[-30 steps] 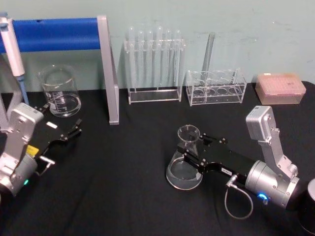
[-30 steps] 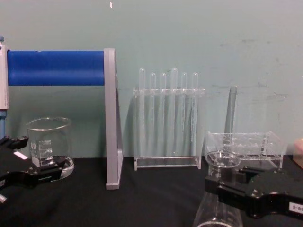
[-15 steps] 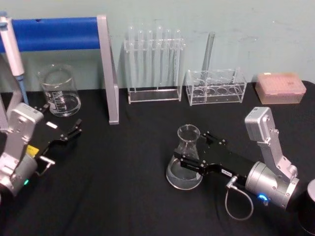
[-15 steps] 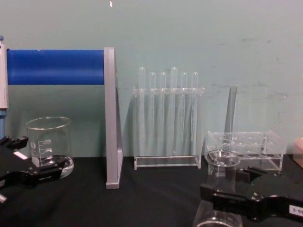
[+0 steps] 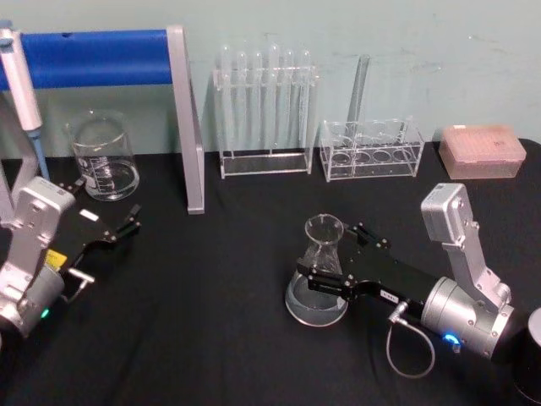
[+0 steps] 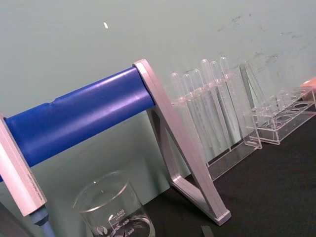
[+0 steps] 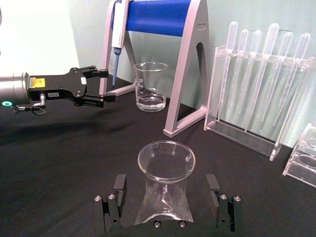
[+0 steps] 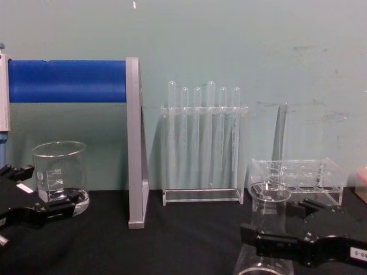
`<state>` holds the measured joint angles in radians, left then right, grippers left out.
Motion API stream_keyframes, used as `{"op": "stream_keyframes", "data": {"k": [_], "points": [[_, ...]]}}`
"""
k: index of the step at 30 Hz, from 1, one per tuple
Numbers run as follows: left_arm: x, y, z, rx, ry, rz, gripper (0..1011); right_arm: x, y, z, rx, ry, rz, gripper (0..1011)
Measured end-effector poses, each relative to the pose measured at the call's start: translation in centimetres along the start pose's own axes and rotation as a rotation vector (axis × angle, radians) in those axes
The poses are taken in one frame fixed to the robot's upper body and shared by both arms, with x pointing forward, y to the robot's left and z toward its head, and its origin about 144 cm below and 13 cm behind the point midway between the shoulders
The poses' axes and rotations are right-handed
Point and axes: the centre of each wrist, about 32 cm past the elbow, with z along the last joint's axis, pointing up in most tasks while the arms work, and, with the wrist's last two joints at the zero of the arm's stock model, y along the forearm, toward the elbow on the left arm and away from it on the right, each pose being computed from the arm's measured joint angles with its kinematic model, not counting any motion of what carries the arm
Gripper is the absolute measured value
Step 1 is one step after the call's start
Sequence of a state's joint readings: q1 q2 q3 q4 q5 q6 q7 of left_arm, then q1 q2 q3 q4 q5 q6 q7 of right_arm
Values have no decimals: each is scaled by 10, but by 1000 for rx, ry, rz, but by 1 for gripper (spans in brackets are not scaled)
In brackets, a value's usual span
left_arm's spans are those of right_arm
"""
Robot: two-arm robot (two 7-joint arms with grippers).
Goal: Grasp the erlenmeyer flask with one hand, shake it three times, then place it back.
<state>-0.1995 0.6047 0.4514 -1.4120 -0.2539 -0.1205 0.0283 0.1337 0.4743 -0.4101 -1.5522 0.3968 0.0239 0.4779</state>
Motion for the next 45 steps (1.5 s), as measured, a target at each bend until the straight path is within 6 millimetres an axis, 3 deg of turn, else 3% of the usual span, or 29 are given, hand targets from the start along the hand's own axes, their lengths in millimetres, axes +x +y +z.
{"op": "stream_keyframes", "data": {"k": [13,25,34,45], "points": [[0,0,0,0,0,0,1001,-1,-3,1,4,-13,-2,1002],[0,0,0,0,0,0,1001,5,-30,0,-29,-33,-19,1002],[0,0,0,0,0,0,1001,16,-52,-1,-62,28,-187,1003],[0,0,0,0,0,0,1001,31,-37,8,-3,31,-446,1002]]}}
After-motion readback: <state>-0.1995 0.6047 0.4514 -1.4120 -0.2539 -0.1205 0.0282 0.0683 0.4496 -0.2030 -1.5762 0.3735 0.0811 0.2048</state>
